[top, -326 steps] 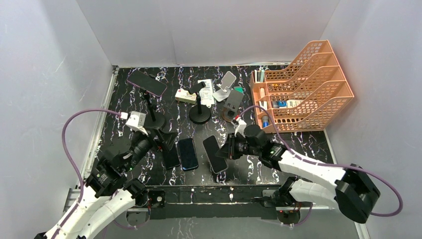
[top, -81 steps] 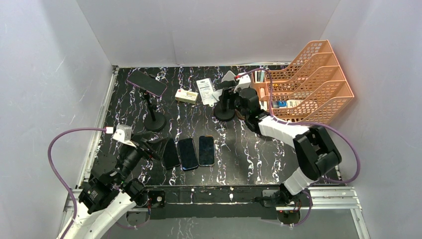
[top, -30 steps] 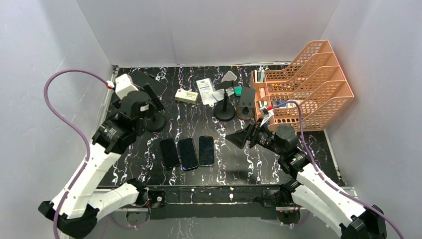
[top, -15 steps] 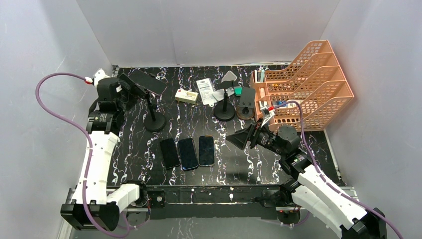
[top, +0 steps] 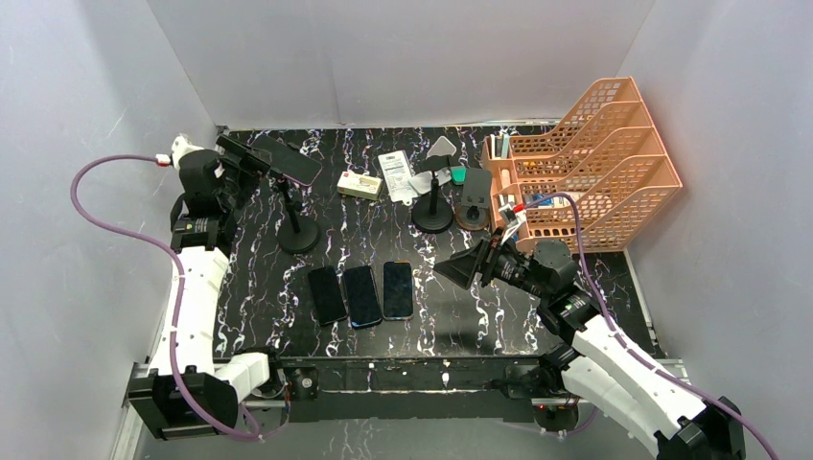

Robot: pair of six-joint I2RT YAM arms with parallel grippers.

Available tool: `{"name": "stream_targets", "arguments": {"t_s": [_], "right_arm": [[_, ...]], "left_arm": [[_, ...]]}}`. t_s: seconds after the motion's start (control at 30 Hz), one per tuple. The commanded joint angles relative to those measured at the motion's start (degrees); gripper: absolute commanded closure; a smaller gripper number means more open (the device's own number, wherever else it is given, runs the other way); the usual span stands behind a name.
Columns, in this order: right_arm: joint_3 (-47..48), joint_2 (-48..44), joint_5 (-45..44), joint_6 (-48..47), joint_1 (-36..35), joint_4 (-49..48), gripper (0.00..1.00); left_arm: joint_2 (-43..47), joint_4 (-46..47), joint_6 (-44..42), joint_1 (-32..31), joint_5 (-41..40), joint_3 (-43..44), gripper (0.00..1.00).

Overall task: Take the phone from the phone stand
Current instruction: Pick up the phone stand with the phone at the center of the board.

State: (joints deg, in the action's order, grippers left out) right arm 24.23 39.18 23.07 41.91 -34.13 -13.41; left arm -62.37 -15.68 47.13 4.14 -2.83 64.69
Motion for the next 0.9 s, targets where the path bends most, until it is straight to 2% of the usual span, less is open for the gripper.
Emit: {"name": "stream_targets", "arguments": {"t_s": [0.0, 0.33, 0.5, 0.87], "right_arm": [[3.2, 0.3, 0.9, 0.2, 0.1, -1.9, 0.02], [3.3, 0.9, 0.7, 0.3, 0.1, -2.6, 0.02], [3.5, 1.3, 0.9, 0.3, 0.1, -2.7, 0.02], [3.5, 1.0, 0.8, 0.1, 0.1, -2.3, 0.02]], "left_arm": [[-0.3, 9.5, 6.3, 1.8, 6.0, -4.2, 0.24], [-1.7, 21.5, 12.5, 2.6, 11.6, -9.5, 0.35], [-1.7, 25.7, 14.8, 2.7, 12.6, -11.9, 0.44], [-1.0, 26.7, 15.1, 3.3, 12.2, -13.0, 0.66]]}}
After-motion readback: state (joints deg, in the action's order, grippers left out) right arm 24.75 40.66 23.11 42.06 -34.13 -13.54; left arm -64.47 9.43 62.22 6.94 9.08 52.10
